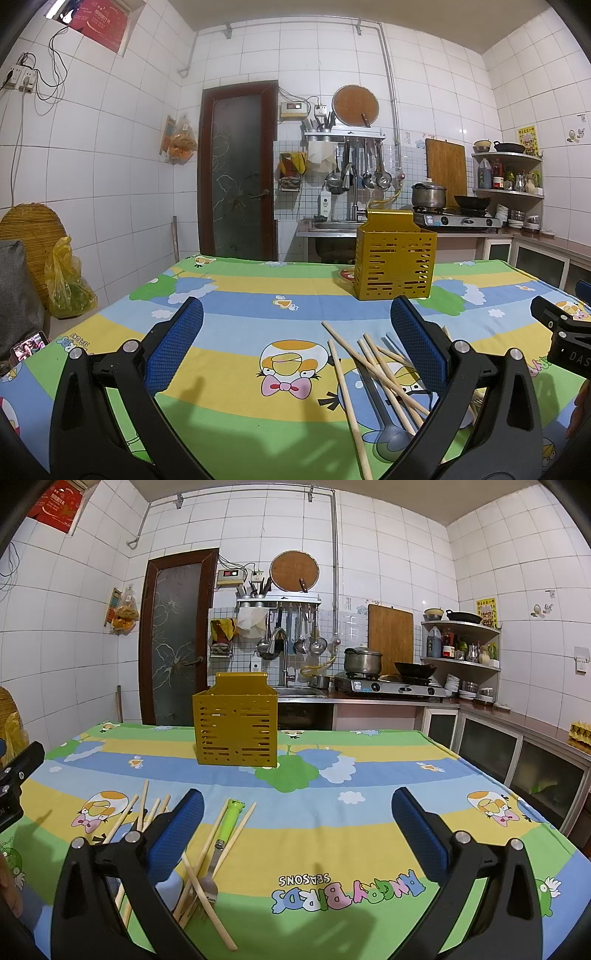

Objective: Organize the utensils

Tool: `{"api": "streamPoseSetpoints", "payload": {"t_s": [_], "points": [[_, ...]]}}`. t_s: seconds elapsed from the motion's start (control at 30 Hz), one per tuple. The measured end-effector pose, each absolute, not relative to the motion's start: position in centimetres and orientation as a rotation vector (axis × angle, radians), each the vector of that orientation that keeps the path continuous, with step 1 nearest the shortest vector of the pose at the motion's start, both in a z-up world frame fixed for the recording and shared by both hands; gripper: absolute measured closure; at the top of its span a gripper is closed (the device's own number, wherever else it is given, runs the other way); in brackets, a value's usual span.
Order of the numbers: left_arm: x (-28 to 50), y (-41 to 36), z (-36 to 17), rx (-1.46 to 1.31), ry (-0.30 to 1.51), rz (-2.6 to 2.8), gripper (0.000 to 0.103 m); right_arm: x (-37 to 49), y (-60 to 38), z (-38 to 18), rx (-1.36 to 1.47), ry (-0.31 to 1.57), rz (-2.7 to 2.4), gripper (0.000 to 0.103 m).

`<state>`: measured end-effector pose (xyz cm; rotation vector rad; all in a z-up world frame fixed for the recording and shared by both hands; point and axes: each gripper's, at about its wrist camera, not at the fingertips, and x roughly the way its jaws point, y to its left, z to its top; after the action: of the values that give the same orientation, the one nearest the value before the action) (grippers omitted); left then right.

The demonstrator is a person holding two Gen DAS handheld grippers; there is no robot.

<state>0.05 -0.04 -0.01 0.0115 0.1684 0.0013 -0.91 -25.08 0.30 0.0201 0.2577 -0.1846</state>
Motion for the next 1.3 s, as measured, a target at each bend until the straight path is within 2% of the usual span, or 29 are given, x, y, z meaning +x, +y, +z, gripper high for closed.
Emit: {"api": "streamPoseSetpoints", "payload": {"t_s": [1.3], "points": [[0.02, -0.06, -0.01, 0.014, 0.166, 0.002, 0.005, -0.64, -24.75, -0.16, 0.029, 0.263, -0.187, 0.004]]}}
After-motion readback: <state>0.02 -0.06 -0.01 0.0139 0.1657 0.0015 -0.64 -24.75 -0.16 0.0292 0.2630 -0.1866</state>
